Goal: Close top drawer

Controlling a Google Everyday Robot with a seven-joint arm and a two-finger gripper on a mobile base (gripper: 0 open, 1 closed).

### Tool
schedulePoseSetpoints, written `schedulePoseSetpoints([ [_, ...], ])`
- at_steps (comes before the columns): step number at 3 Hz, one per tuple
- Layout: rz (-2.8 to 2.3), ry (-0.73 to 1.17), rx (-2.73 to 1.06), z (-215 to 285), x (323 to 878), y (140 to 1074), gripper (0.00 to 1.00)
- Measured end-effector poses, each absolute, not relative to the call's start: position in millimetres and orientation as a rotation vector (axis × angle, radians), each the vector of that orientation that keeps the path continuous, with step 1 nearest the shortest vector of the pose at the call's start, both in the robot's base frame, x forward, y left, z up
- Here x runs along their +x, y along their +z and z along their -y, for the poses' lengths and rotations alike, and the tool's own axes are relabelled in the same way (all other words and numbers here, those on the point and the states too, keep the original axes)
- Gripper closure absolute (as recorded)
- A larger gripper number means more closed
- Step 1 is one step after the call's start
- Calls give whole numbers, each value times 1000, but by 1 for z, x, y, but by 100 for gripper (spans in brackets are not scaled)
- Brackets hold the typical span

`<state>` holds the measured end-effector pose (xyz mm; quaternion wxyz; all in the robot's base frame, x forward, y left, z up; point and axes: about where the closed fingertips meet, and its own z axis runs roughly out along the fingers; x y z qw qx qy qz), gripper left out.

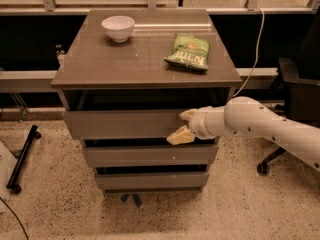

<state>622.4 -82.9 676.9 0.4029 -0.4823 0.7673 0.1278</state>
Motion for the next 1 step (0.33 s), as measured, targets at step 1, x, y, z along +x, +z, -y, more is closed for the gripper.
schedulePoseSetpoints([
  [1, -1938, 324, -1220, 82, 622, 676, 0],
])
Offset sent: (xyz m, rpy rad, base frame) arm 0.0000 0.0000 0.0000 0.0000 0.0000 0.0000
